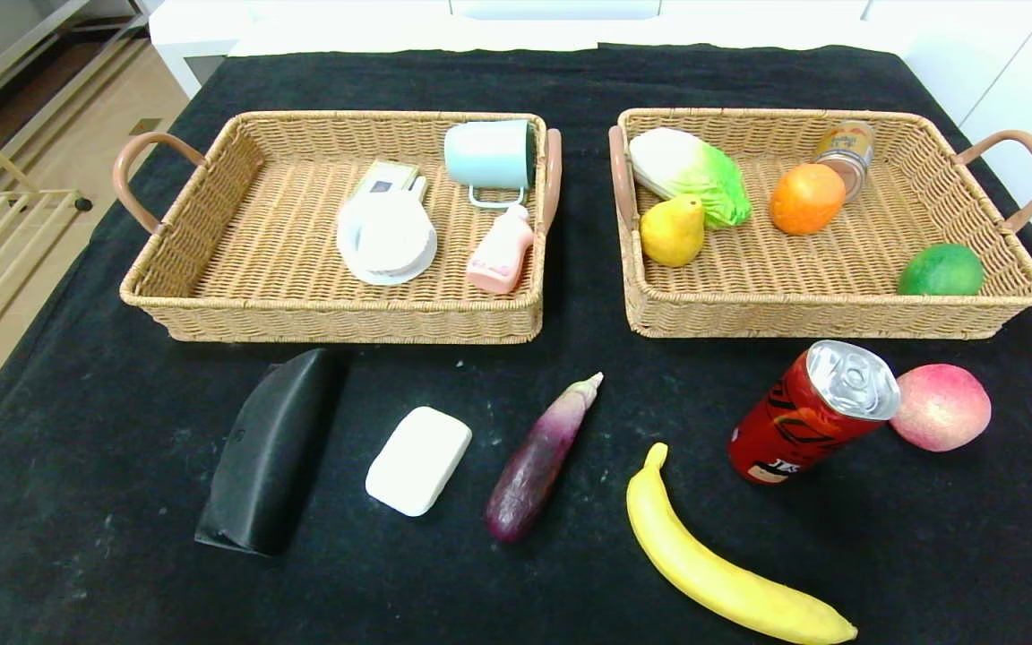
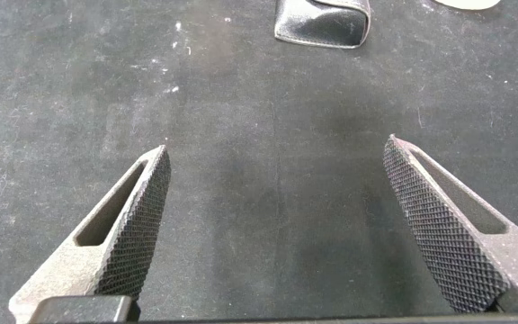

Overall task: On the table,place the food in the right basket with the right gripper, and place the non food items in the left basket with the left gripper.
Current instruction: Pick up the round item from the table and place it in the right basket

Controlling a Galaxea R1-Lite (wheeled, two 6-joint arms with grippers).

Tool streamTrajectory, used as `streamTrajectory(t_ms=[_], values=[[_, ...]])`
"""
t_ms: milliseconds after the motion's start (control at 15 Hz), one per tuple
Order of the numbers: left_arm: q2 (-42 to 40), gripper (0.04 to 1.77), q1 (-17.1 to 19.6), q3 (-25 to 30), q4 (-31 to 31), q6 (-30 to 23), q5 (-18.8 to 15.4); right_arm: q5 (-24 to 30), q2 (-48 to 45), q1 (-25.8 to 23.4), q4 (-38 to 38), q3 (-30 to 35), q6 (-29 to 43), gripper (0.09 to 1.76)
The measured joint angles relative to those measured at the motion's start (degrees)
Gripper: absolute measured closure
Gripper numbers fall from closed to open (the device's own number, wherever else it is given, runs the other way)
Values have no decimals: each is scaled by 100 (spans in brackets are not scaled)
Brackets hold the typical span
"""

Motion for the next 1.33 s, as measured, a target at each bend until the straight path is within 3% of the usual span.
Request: streamTrajectory(t_ms=[333,667,1067,1333], values=[[2,9,0,-76,-46,-35,-21,-73,0,0,-13,-18,178,14],[712,9,-51,-1265,-63,-407,-564,258,652,78,-40,-953,240,14],[2923,9,-867,-2810,-385,-385,-1562,873,2626,210,-71,-2475,5,14],[4285,9,-1696,-3477,-935,-358,-1835,1091,3824,605,-197,-3271,-78,14]])
